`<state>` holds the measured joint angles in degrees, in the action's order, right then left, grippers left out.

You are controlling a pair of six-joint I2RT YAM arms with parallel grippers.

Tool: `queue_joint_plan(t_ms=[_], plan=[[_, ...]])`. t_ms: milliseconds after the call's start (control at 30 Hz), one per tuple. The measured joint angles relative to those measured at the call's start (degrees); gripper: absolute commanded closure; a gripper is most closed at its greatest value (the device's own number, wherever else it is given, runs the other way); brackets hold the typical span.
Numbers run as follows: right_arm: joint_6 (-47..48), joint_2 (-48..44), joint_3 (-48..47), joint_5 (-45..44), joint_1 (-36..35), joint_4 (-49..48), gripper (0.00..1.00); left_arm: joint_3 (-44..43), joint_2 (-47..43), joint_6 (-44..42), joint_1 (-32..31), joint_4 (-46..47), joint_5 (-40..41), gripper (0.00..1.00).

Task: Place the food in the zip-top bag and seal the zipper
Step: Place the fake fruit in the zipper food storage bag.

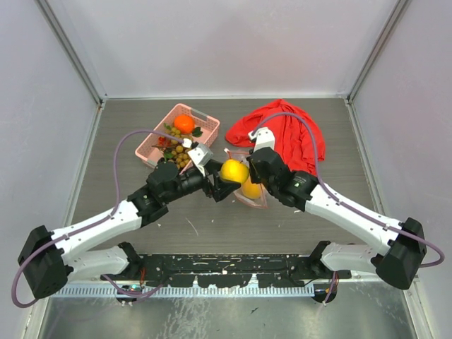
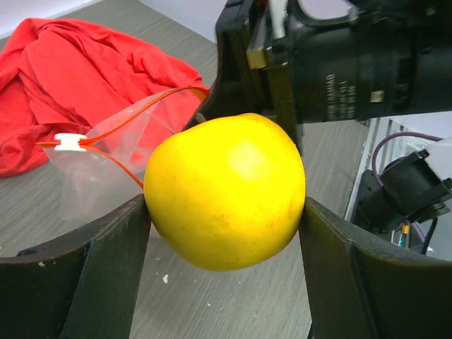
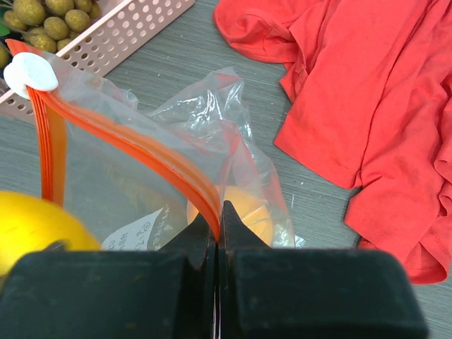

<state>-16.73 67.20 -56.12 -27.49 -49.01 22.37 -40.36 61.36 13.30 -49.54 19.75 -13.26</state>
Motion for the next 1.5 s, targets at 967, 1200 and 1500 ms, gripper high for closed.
queue_joint_plan(t_ms=[967,1200,1500], plan=[[-1.6,-2.2,0.8,7.0,0.0,-2.3,0.99,-5.0,11.9,-4.3,-7.6,-9.9,21.4,0.38],[-2.7,-2.2,0.8,9.4,0.0,-3.2,0.99,-5.7,16.4,-1.1,-10.1,-10.9,31.9,0.36],[-3.3,-2.2,2.0,9.9,0.0,-4.3,0.99,-9.8,17.6,7.4,-10.3,-18.7,43.6,0.28]])
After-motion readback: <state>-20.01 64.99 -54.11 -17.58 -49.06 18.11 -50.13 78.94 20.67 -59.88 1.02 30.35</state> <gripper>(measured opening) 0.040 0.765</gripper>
